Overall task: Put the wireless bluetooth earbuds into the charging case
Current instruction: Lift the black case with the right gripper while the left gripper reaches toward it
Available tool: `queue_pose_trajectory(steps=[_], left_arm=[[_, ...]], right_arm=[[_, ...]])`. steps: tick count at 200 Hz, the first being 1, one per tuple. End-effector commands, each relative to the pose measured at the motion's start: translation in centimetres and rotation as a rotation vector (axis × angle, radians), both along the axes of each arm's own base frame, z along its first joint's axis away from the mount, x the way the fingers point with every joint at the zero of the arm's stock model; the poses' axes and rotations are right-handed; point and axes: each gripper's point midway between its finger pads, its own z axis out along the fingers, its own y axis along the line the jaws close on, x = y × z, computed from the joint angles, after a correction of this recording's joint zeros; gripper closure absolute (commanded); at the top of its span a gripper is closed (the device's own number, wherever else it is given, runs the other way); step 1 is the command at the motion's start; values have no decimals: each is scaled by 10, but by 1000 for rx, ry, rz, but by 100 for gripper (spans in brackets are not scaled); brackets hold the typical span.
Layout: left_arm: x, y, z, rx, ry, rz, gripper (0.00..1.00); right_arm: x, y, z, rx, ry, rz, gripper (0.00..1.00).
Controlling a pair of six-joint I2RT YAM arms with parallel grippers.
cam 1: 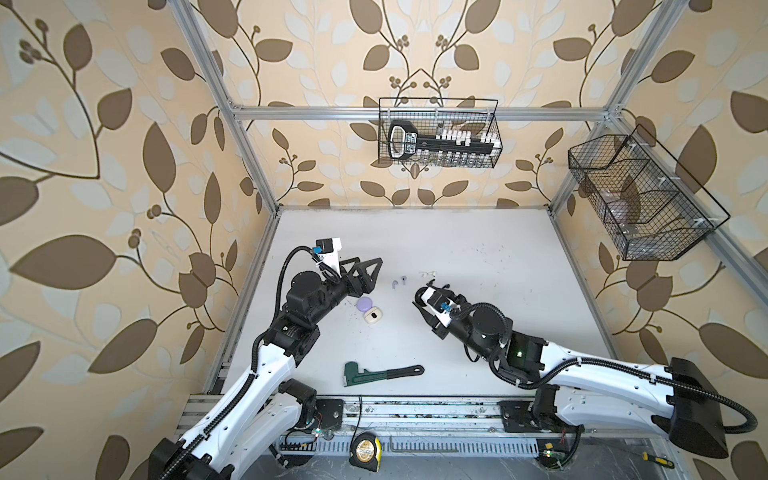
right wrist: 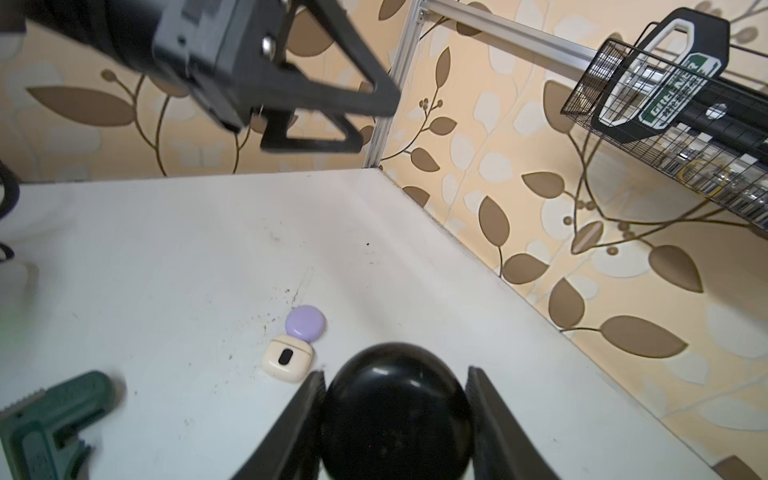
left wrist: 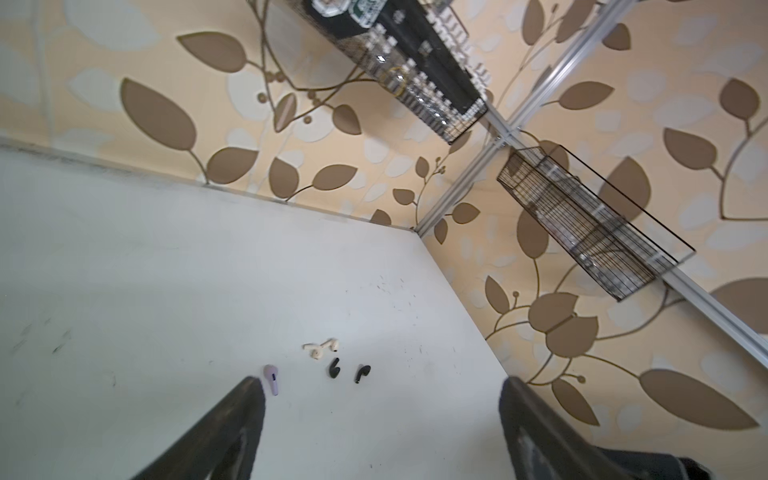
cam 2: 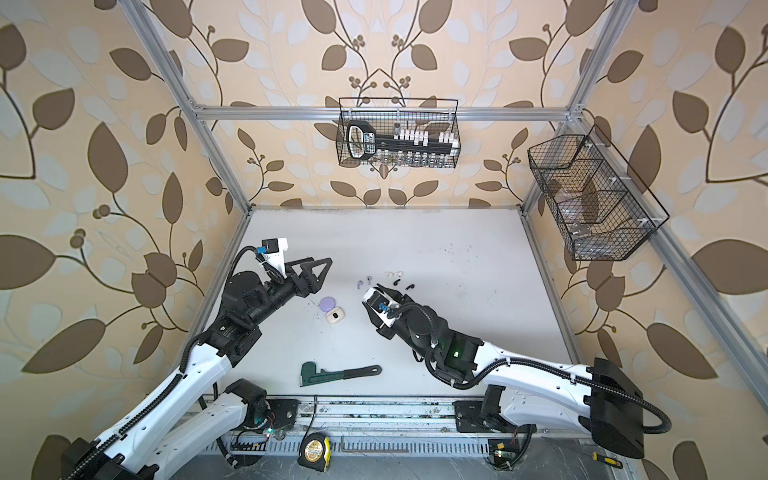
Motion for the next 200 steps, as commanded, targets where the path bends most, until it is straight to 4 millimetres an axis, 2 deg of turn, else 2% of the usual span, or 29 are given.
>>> queue_pose_trajectory(steps=[1, 36, 75, 103, 129, 158, 200], left_arm=[[-12, -22, 19, 46, -124, -125, 15], [-21, -44, 11, 141, -145, -233, 19], [-33, -65, 5, 181, -192, -357, 29], [-39, -72, 7, 211, -206, -379, 36], [-44, -86, 1, 266, -184, -427, 42], [-48, -105, -15, 376, -166, -465, 42], [-51, -129, -38, 525, -128, -518, 47]], right_arm=[[6, -17, 36, 17, -203, -64, 82], [11, -21, 20, 0, -223, -20, 76], [29, -37, 10, -8, -190, -80, 77], [21, -32, 5, -28, -226, -21, 74], [9, -23, -4, -56, -249, 66, 74], [6, -17, -13, -97, -254, 100, 76], [4, -18, -14, -109, -274, 90, 76]])
